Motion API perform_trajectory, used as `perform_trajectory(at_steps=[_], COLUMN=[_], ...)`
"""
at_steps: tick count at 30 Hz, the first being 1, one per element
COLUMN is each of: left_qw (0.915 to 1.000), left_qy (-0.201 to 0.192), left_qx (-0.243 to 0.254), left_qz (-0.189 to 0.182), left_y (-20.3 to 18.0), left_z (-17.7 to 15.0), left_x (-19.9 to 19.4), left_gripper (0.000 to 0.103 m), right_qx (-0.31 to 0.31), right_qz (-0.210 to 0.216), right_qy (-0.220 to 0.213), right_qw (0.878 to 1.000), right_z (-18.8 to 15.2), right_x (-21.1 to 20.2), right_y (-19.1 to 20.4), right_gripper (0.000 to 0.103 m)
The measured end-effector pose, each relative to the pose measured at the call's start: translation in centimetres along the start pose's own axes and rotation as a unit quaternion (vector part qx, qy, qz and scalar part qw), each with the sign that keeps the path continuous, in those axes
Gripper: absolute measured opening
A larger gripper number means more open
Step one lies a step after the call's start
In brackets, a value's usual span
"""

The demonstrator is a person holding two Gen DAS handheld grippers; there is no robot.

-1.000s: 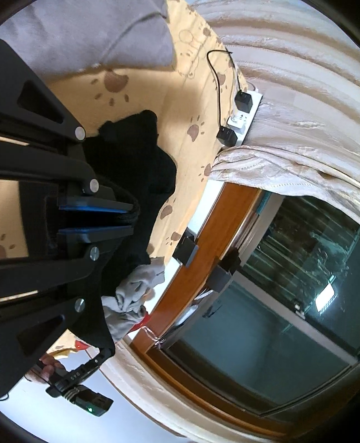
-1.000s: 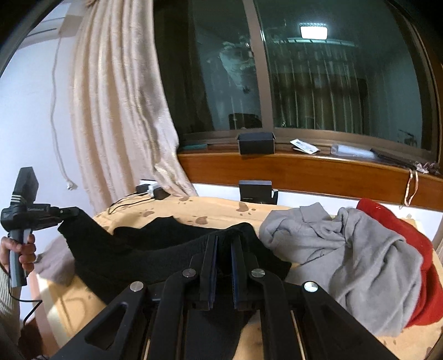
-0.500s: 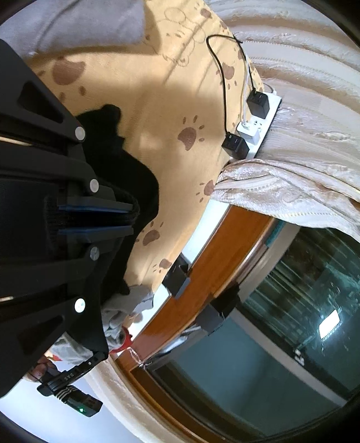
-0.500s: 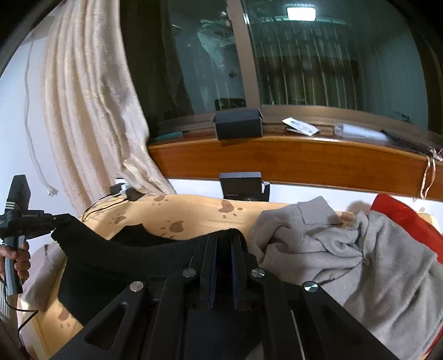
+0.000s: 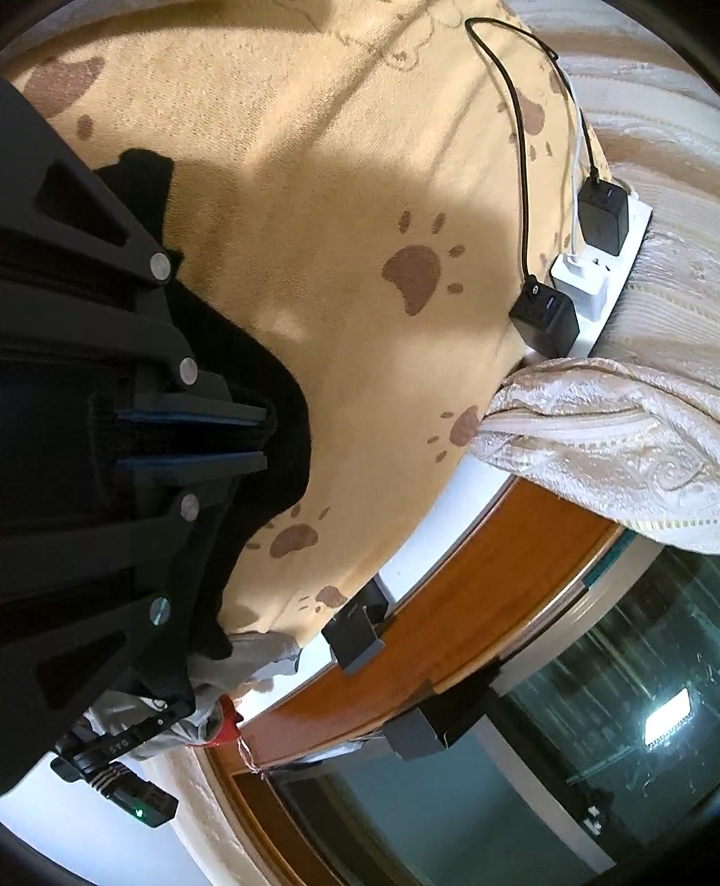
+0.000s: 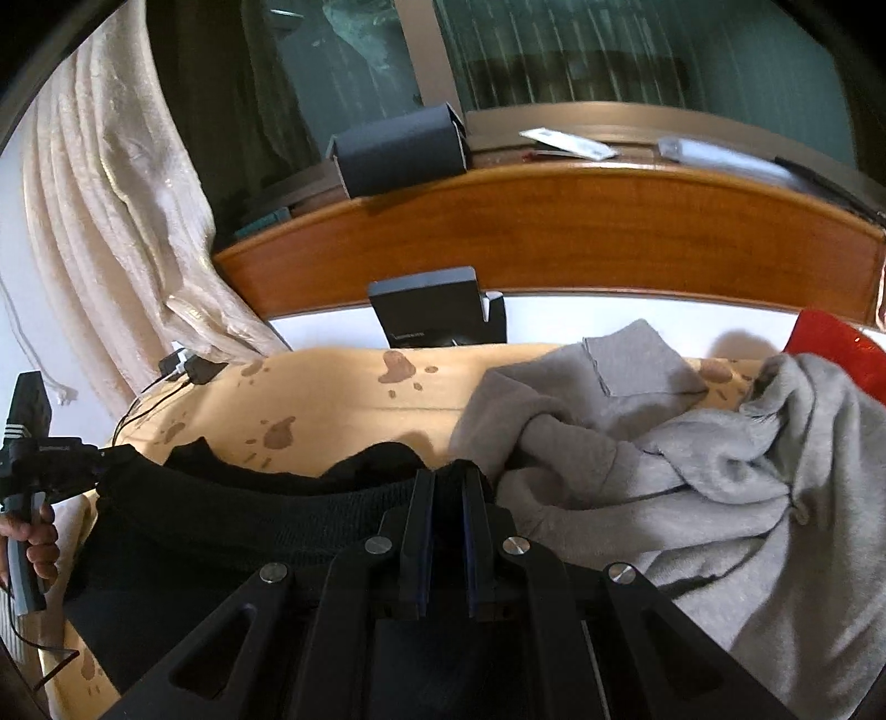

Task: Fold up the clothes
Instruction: 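Lower the black sweater onto the bed with both grippers, folding it over, then lay the folded black sweater flat on the bed with both grippers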

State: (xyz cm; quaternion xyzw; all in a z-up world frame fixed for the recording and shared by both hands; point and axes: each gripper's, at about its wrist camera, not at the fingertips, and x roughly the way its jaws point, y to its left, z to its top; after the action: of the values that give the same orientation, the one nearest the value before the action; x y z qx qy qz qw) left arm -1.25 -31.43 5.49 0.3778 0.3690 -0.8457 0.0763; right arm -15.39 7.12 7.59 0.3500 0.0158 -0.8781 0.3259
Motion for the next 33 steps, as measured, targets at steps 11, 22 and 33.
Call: perform_trajectory(at_steps=[11, 22, 33], left_qw=[0.9897, 0.9948, 0.9875], left_qy=[-0.027, -0.013, 0.024], left_qx=[-0.128, -0.069, 0.153], left_qz=[-0.057, -0.074, 0.029], left_y=[4.2, 0.9, -6.6], left_z=[1.8, -0.8, -7.9], left_x=[-0.3, -2.0, 1.8], left_gripper=[0.083, 0.083, 0.083], right_qx=[0.076, 0.036, -0.157], right_qz=[0.043, 0.022, 0.020], right_qy=[0.023, -0.033, 0.083], right_qw=[0.996, 0.999, 0.984], right_z=[0.6, 0.9, -3.6], right_x=[2.0, -1.4, 1.6], right_y=[-2.2, 0.1, 8.2], right_gripper=[0.075, 0.081, 0.081])
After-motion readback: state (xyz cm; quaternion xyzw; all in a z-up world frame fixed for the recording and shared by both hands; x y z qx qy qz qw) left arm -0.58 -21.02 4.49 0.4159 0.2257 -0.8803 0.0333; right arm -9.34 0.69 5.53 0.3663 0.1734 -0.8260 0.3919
